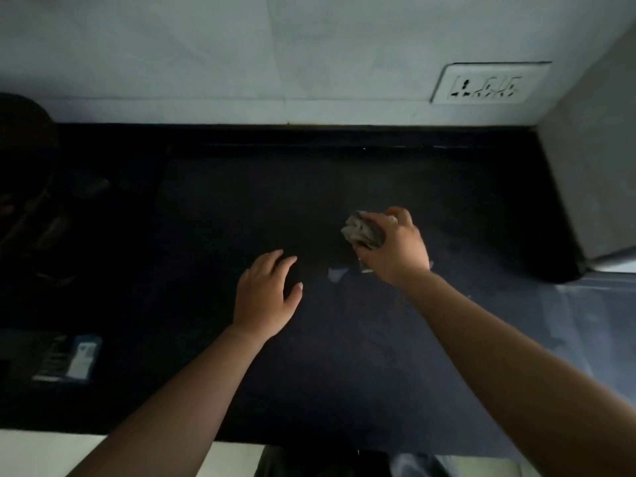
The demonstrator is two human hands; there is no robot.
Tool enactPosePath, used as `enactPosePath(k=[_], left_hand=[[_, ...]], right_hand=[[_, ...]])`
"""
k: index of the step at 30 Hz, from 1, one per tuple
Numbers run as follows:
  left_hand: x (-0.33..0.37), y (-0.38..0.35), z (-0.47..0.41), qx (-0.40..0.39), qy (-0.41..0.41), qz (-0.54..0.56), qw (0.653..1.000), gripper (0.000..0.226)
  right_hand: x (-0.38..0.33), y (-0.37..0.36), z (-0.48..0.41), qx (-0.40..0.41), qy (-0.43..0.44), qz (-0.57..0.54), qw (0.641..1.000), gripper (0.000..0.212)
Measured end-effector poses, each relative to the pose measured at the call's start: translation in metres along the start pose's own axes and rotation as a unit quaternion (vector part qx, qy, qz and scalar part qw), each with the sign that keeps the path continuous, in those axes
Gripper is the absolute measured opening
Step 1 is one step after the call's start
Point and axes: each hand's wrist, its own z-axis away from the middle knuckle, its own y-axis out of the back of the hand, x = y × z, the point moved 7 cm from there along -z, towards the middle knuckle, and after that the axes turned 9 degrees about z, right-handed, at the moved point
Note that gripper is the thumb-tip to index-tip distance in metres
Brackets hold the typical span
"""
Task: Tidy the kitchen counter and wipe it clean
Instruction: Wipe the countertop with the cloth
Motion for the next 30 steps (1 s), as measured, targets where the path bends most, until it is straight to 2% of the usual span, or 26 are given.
enactPosePath(k=[5, 7, 10, 13, 17, 20, 22, 27, 30], left_hand=[[-0.031, -0.014, -0.016, -0.022, -0.023, -0.031, 0.999, 0.055], [-0.035, -0.018, -0.014, -0.006, -0.030, -0.033, 0.999, 0.054], [-0.036, -0.017, -0.014, 0.014, -0.028, -0.018, 0.999, 0.052], [-0.037, -0.016, -0.015, 0.018, -0.029, -0.004, 0.999, 0.052], [-0.038, -0.017, -0.015, 0.019, -0.025, 0.000, 1.000, 0.052], [-0.038, -0.016, -0.015, 0.025, -0.025, 0.004, 0.999, 0.051], [-0.038, -0.016, -0.015, 0.030, -0.026, 0.005, 0.999, 0.051], [-0.040, -0.018, -0.016, 0.028, -0.023, 0.007, 0.999, 0.051], [-0.040, -0.018, -0.016, 0.032, -0.025, 0.008, 0.999, 0.051]], right_hand=[[0.007, -0.023, -0.029, -0.007, -0.030, 0.096, 0.995, 0.058], [0.006, -0.030, -0.020, 0.019, -0.024, 0.121, 0.992, 0.059], [-0.001, -0.034, 0.003, 0.055, -0.006, 0.117, 0.992, 0.057], [-0.006, -0.042, 0.040, 0.049, 0.003, 0.125, 0.991, 0.056], [0.000, -0.042, 0.056, 0.031, -0.069, 0.108, 0.991, 0.063], [-0.009, -0.042, 0.038, 0.061, -0.097, 0.087, 0.990, 0.049], [-0.014, -0.047, 0.031, 0.074, -0.080, 0.110, 0.988, 0.043], [-0.017, -0.058, 0.063, 0.055, 0.007, 0.157, 0.986, 0.048], [-0.006, -0.055, 0.080, 0.070, 0.021, 0.154, 0.985, 0.047]])
